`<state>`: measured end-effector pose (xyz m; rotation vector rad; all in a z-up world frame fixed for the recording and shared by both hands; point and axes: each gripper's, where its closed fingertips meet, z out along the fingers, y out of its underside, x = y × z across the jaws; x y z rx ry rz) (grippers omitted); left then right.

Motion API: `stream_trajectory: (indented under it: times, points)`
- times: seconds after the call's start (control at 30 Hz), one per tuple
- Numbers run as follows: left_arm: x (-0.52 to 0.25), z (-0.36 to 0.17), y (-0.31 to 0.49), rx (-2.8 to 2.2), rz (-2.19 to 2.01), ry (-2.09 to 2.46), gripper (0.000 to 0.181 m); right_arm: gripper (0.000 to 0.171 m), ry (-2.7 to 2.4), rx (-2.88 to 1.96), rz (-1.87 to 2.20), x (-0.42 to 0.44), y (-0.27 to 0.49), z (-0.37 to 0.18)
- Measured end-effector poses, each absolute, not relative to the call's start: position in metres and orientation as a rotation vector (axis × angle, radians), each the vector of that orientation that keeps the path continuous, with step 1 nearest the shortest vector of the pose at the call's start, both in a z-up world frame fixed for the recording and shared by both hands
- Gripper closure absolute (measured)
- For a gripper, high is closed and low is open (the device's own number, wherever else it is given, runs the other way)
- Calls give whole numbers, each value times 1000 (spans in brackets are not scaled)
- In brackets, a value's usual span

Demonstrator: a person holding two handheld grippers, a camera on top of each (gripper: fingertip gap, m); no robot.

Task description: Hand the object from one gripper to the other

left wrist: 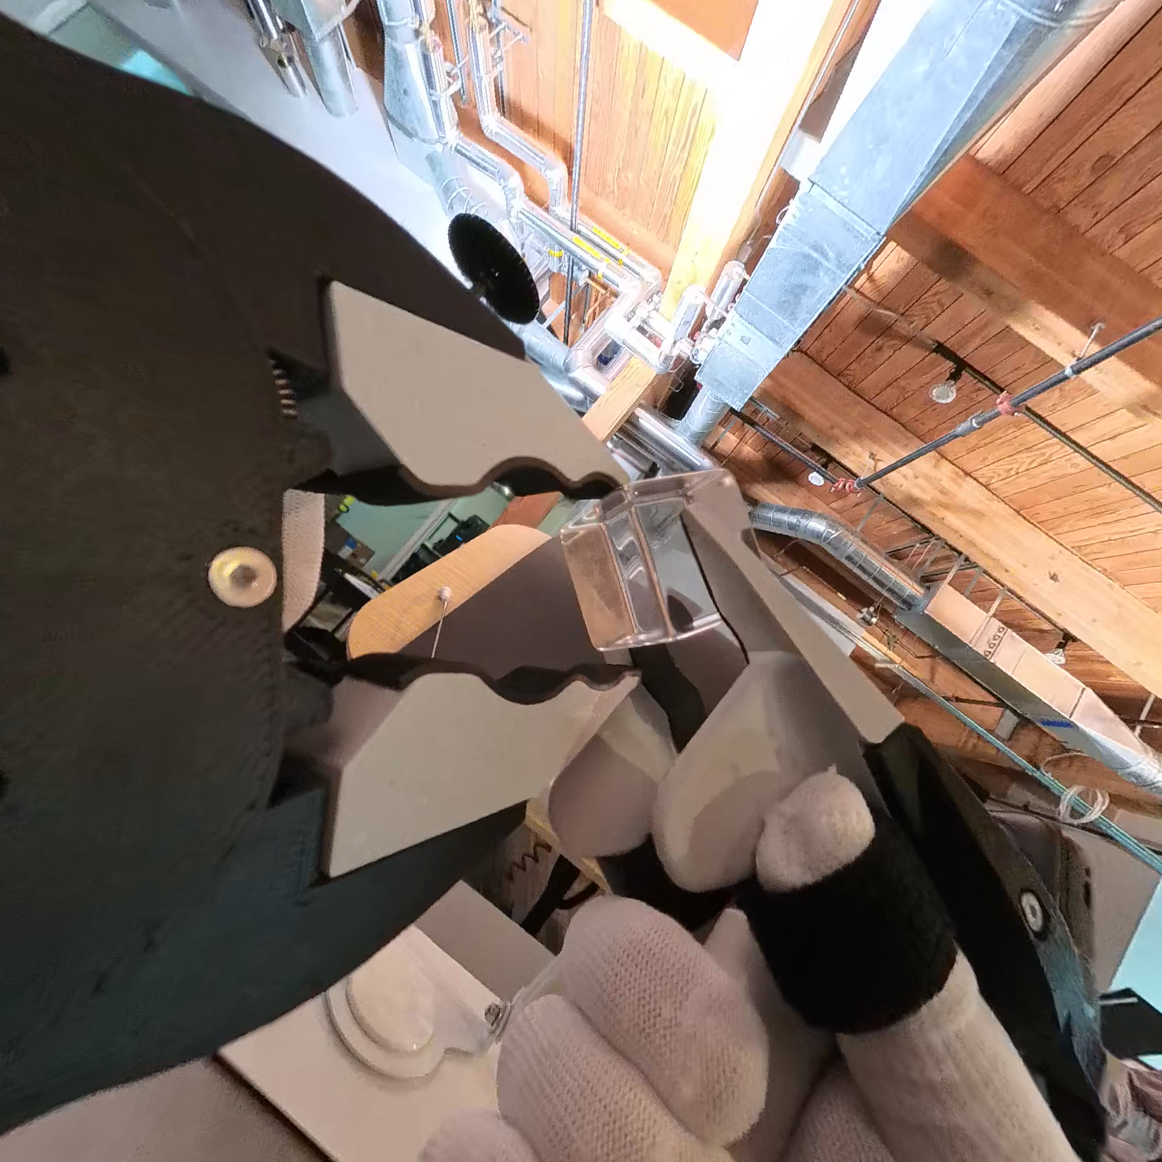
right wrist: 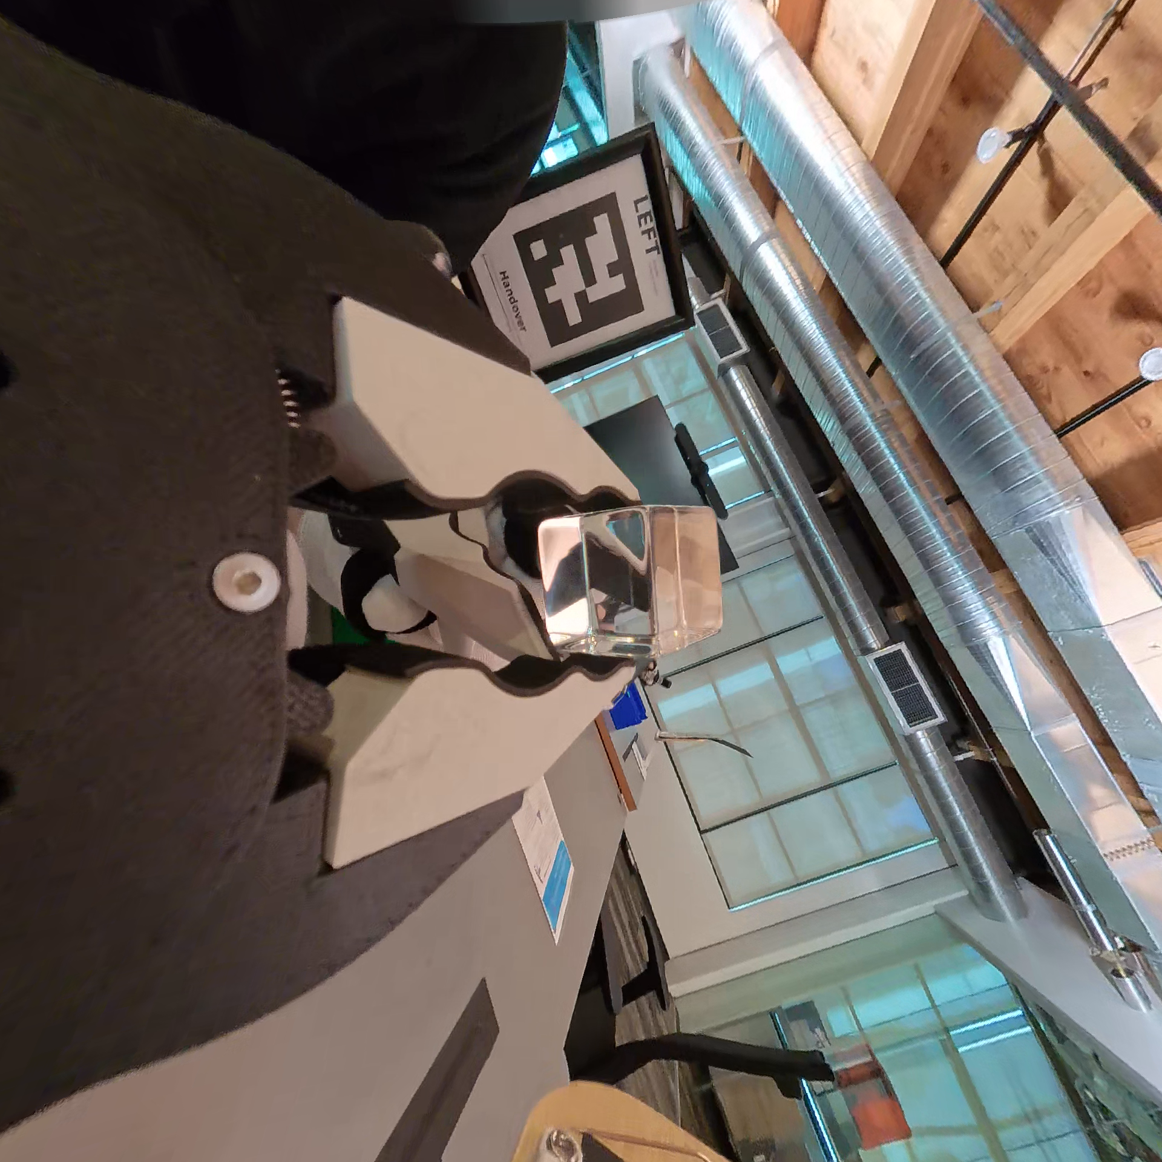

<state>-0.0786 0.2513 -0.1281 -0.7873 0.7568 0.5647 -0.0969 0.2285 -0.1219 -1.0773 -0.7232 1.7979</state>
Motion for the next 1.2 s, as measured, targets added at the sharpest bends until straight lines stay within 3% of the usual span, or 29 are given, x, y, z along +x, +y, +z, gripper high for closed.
stream_trajectory:
  times: [0.2,0.33,0.47,0.67,0.93,1.2]
  points:
    - [-79,-128,251,-826,517,796,137,129,-703,-1088,1828,-95,230,-120]
    - [-79,-129,253,-870,484,838,138,102,-681,-1145,1768,-98,238,-124]
    - [-79,-140,260,-999,359,964,138,96,-737,-1171,1630,-90,246,-128]
    - [-92,-171,252,-1221,213,1257,138,97,-1049,-1153,1080,-68,243,-128]
    - [-89,-209,234,-1338,207,1501,138,103,-1609,-1036,-16,-66,232,-176]
    - [-88,-226,228,-1348,335,1619,138,112,-1791,-993,-277,-75,228,-208]
